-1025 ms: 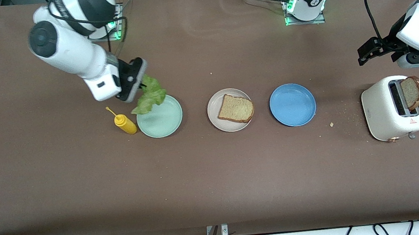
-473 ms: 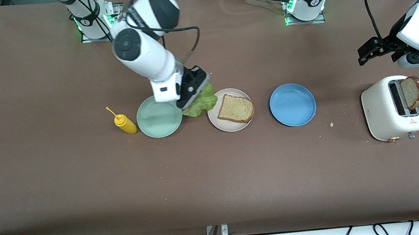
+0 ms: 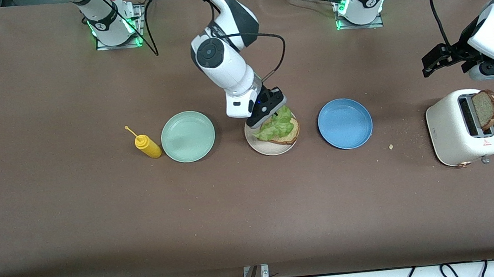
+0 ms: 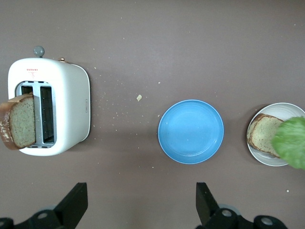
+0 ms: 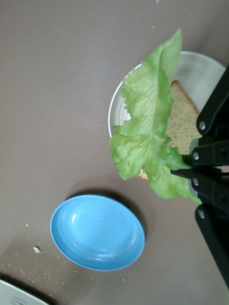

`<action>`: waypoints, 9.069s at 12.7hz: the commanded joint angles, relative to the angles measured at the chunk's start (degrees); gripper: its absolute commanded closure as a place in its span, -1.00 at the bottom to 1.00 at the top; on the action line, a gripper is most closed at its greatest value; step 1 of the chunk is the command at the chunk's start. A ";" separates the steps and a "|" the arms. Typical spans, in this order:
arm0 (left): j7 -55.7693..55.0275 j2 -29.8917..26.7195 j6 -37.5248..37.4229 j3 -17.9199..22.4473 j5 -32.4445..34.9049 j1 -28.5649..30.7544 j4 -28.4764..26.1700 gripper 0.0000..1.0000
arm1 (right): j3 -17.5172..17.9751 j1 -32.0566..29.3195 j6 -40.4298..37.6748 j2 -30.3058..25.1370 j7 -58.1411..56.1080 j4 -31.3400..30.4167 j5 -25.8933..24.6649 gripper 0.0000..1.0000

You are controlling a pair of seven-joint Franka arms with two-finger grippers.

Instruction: Make sandwich in beige plate with both arms

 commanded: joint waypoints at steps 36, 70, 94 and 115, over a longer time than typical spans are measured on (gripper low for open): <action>1.19 1.96 -4.38 -0.25 1.13 0.29 -0.05 -1.00 | 10.09 -46.97 -55.68 -41.80 1.75 -10.10 -32.73 -1.00; 23.60 13.48 23.23 -0.16 9.48 23.58 -11.66 1.00 | 9.48 -55.43 -58.95 -41.35 2.45 -3.40 -34.75 -1.00; 11.30 22.95 -5.00 -24.07 -13.18 12.78 6.19 1.00 | 10.18 -55.17 -58.16 -40.83 2.72 -3.31 -34.05 -1.00; 26.15 46.79 19.97 -23.54 -39.12 3.62 2.68 -1.00 | 10.18 -54.91 -56.84 -40.30 2.63 -3.40 -33.79 -1.00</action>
